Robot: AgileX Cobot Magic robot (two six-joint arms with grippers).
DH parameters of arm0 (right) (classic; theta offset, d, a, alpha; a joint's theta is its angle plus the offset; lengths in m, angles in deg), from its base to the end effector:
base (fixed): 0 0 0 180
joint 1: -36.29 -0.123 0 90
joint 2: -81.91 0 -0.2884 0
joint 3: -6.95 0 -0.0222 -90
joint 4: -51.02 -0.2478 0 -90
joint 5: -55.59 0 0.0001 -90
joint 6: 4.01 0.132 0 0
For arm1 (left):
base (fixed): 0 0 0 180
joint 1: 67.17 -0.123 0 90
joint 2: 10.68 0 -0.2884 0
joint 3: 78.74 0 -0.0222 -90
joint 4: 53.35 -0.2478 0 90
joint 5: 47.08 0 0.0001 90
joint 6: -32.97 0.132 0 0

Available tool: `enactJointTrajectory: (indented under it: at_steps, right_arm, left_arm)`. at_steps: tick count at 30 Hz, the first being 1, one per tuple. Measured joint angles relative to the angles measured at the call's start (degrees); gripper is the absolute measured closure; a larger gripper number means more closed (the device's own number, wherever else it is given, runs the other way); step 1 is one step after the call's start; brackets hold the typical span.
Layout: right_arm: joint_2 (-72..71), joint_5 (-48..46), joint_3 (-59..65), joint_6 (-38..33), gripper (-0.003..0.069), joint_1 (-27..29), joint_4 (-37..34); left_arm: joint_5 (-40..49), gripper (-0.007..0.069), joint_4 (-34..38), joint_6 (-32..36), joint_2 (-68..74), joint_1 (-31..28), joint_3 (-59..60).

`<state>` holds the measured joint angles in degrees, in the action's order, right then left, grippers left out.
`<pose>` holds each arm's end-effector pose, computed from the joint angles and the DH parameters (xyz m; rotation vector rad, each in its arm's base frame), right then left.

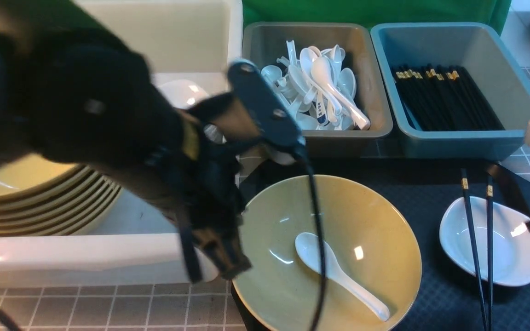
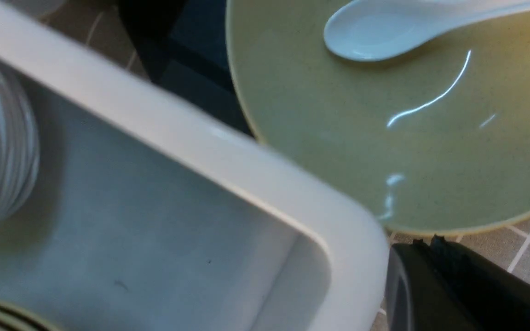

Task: On grey table put chopsticks spoon bowls plates into blue grey white boxes.
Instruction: 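Move the grippers toward the tableware on the black tray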

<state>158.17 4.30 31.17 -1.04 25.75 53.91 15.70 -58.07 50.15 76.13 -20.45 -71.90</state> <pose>0.2385 0.0391 0.2637 -0.2033 2.6391 0.0161 0.2027 -0.2011 0.2967 1.4670 2.2945 -0.0380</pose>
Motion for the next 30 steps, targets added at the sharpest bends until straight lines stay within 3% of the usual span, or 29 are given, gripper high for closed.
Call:
enactJointTrajectory:
  at_steps: [2, 7, 8, 10, 11, 15, 24, 26, 30]
  right_arm:
    - [3.64, 0.29, -2.32, 1.95, 0.0597, 0.00, 0.00]
    - [12.20, 3.06, -5.88, 6.43, 0.0387, 0.00, 0.00]
    - [12.53, 3.06, -5.88, 6.43, 0.0387, 0.00, 0.00]
    - [17.46, 4.37, -6.05, 9.32, 0.0238, 0.00, 0.05]
    - [19.04, 4.80, -6.05, 9.77, 0.0202, 0.00, 0.05]
    - [23.60, 6.66, -6.05, 10.81, 0.0123, 0.00, 0.05]
    - [28.84, 10.27, -6.05, 10.84, 0.0137, 0.00, -0.01]
    - [28.82, 10.27, -6.05, 10.73, 0.0174, 0.00, -0.01]
    - [28.85, 9.75, -6.16, 10.15, 0.0356, 0.00, -0.06]
  left_arm:
    - [-0.53, 0.0635, -0.05, 0.00, 1.62, 0.98, -0.06]
    - [-1.01, 0.0635, -0.60, 0.44, 2.38, 1.18, -0.06]
    - [-1.01, 0.0635, -0.61, 0.44, 2.38, 1.18, -0.06]
    - [-1.10, 0.0635, -0.94, 0.69, 2.38, 1.18, -0.06]
    - [-1.14, 0.0635, -0.94, 0.69, 2.38, 1.18, -0.06]
    - [-1.28, 0.0635, -0.94, 0.84, 2.38, 1.18, -0.06]
    - [-2.37, 0.0635, -1.32, 0.94, 2.38, 1.18, -0.06]
    - [-2.66, 0.0635, -1.45, 1.01, 2.38, 1.18, -0.06]
    - [-2.86, 0.0635, -1.77, 1.06, 2.38, 1.18, -0.06]
